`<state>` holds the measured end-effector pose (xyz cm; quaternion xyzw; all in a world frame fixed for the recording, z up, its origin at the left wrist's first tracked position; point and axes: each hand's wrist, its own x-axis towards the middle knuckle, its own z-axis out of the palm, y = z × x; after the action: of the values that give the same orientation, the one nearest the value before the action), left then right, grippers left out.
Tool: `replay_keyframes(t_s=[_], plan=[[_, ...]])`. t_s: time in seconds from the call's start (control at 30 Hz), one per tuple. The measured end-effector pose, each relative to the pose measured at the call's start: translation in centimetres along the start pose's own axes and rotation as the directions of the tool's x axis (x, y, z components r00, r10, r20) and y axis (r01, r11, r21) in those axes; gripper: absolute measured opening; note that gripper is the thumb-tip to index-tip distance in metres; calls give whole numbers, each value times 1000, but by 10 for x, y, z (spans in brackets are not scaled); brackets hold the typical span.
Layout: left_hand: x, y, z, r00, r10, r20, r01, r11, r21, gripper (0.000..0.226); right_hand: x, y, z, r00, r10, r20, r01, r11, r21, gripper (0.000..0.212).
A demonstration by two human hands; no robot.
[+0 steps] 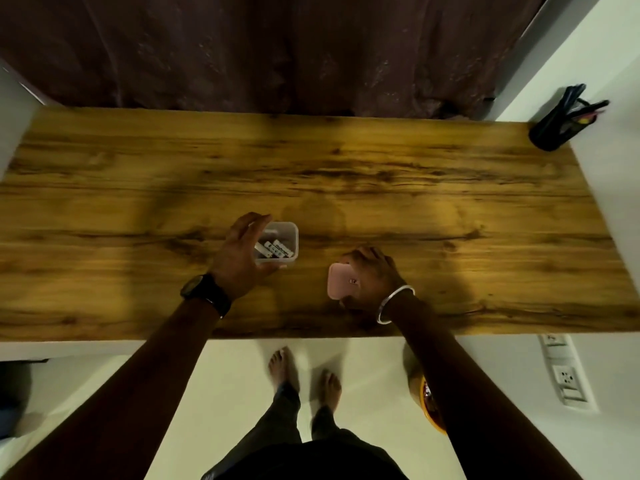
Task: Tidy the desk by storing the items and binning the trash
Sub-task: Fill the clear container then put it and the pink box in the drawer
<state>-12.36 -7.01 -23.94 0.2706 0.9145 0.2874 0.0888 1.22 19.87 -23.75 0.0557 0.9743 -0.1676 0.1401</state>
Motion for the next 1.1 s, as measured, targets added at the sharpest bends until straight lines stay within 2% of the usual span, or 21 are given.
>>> replay_keyframes(t_s=[0.13, 0.23, 0.33, 0.43, 0.6, 0.7, 0.83, 1.1], plan=[[0, 25, 12, 999, 7, 42, -6, 999, -40, 105, -5, 2, -6, 999, 14, -42, -6, 984, 180, 82], [0, 41, 17, 993, 59, 105, -55, 998, -40, 122, -12, 4, -23, 988, -15, -152, 66, 937, 342, 79], [-2, 51, 14, 977, 205, 61, -208, 976, 63, 129, -15, -3, -46, 950, -88, -301, 204, 901, 382, 78], [-8, 65, 2, 949, 313, 25, -314, 948, 49, 121, -7, -20, -63, 919, -165, -359, 299, 883, 361, 78], [-10, 77, -24, 944, 330, -4, -330, 944, -2, 102, 11, -53, -80, 913, -293, -285, 379, 867, 322, 85], [-11, 67, -31, 974, 225, 21, -225, 974, 12, 99, 24, -59, -77, 920, -317, -232, 380, 865, 328, 95], [-13, 51, -28, 992, 125, 28, -126, 991, 38, 100, 32, -54, -66, 934, -310, -177, 351, 888, 296, 97], [-11, 40, -17, 987, 80, 142, -86, 996, 33, 104, 34, -49, -38, 960, -248, -129, 274, 924, 267, 110]])
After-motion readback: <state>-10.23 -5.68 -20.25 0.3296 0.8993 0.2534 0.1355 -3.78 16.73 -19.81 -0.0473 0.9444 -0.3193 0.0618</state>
